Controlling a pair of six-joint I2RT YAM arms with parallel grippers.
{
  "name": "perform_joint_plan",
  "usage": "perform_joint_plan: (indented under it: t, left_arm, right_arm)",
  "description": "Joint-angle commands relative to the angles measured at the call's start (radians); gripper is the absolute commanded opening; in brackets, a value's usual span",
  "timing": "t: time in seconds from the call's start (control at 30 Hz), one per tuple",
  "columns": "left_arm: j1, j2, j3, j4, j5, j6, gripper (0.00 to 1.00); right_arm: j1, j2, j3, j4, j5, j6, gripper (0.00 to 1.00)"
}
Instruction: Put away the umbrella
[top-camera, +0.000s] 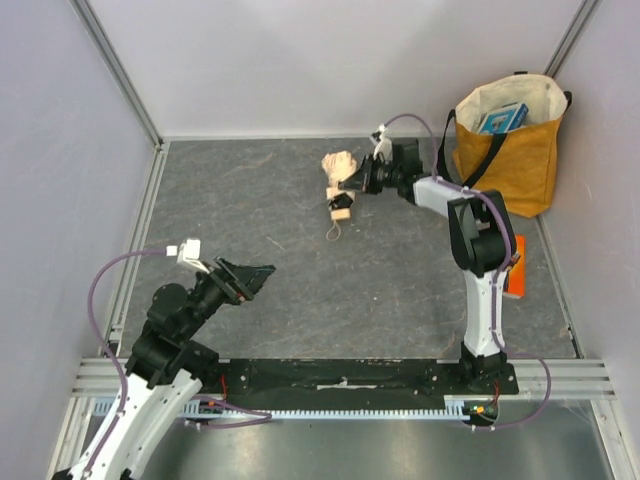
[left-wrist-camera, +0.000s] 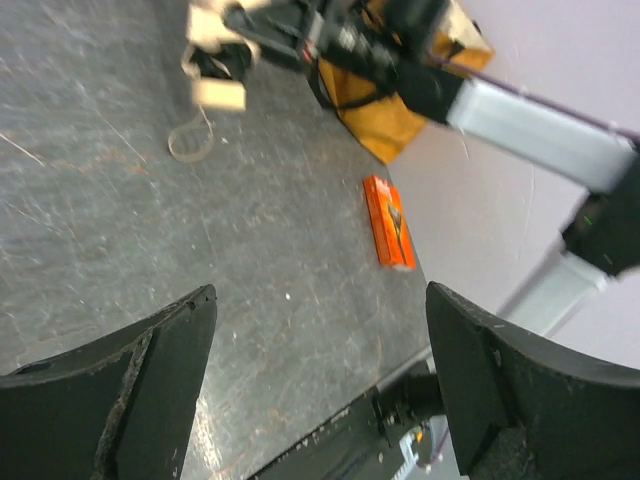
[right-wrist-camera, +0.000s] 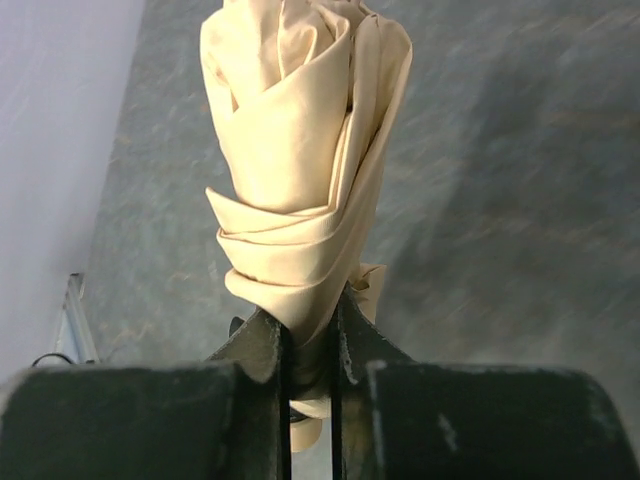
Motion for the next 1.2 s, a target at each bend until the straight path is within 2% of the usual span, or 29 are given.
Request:
perform_joint_plan:
  t: [0.0,0.1,0.2,0.27,0.43,0.5,0.6,0.67,0.8,0.93,1.1,1.17]
  left_arm:
    - [0.003,0.035,0.038,0.010,0.183,0.039,0.89]
    - [0.003,0.032,0.045,0.010,0.200,0.028,0.89]
    - [0.003,0.032,0.063,0.007,0.203,0.028,0.89]
    - [0.003,0.043,0.075,0.005,0.204,0.031,0.89]
    - [0.004,0.067,0.121,-0.019,0.189,0.065,0.89]
    - [0.003,0.077,0.149,-0.036,0.172,0.089,0.89]
    - [0.004,0.092,0.192,-0.062,0.131,0.122,0.90]
    - [0.003,0.098,0.209,-0.062,0.112,0.137,0.90]
    - [0.004,0.098,0.204,-0.050,0.071,0.152,0.92]
    - [0.004,0.061,0.172,-0.029,0.053,0.137,0.93]
    - [0.003,-0.020,0.138,-0.018,0.039,0.114,0.94]
    - [0.004,-0.060,0.121,-0.023,0.017,0.109,0.95]
  right_arm:
    - [-0.030,0.193,0.315,-0.193,-0.154,-0.059,0.16]
    - [-0.039,0.276,0.440,-0.298,-0.106,-0.052,0.23]
    - [-0.039,0.241,0.405,-0.311,0.035,-0.049,0.48]
    - [-0.039,0.207,0.414,-0.394,0.161,-0.095,0.65]
    - [-0.041,0.071,0.414,-0.599,0.472,-0.209,0.95]
    - [-0.039,-0.022,0.384,-0.685,0.624,-0.236,0.97]
    - [-0.027,-0.206,0.232,-0.704,0.727,-0.247,0.98]
    - [0.017,-0.363,0.082,-0.672,0.802,-0.253,0.98]
    - [0.181,-0.705,-0.274,-0.565,0.919,-0.221,0.98]
    - [0.297,-1.060,-0.555,-0.508,0.872,-0.140,0.98]
    - [0.298,-1.513,-0.776,-0.506,0.810,-0.076,0.98]
    - [0.300,-1.629,-0.825,-0.496,0.804,-0.082,0.98]
